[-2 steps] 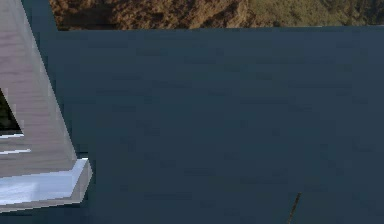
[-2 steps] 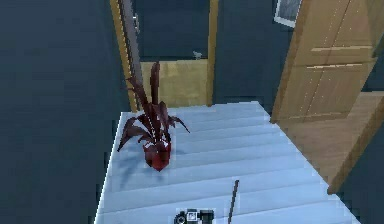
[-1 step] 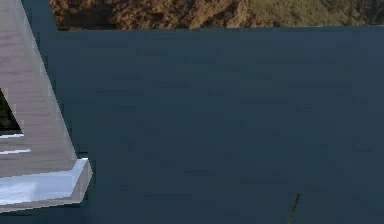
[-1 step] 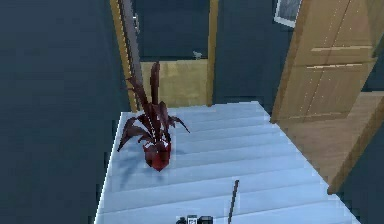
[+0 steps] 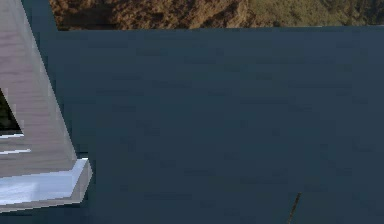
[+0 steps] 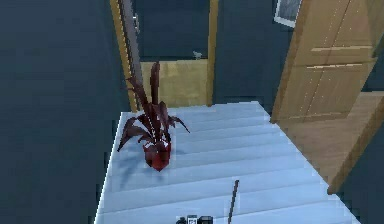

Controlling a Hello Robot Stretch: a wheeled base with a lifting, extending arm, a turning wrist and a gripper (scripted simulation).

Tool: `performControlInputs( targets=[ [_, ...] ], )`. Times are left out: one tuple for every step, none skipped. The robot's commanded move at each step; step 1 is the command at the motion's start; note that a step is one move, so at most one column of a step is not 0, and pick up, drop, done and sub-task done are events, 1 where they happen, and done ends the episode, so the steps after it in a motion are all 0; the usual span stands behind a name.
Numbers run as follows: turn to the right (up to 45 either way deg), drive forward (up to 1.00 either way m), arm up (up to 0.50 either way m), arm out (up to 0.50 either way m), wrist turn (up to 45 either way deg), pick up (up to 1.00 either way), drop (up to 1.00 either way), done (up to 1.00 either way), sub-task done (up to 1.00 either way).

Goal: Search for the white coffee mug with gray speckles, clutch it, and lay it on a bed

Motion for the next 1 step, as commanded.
performControlInputs(
  targets=[
    [0.0, 0.0, 0.0, 0.0, 0.0, 0.0, 1.0, 0.0, 0.0]
  ],
)
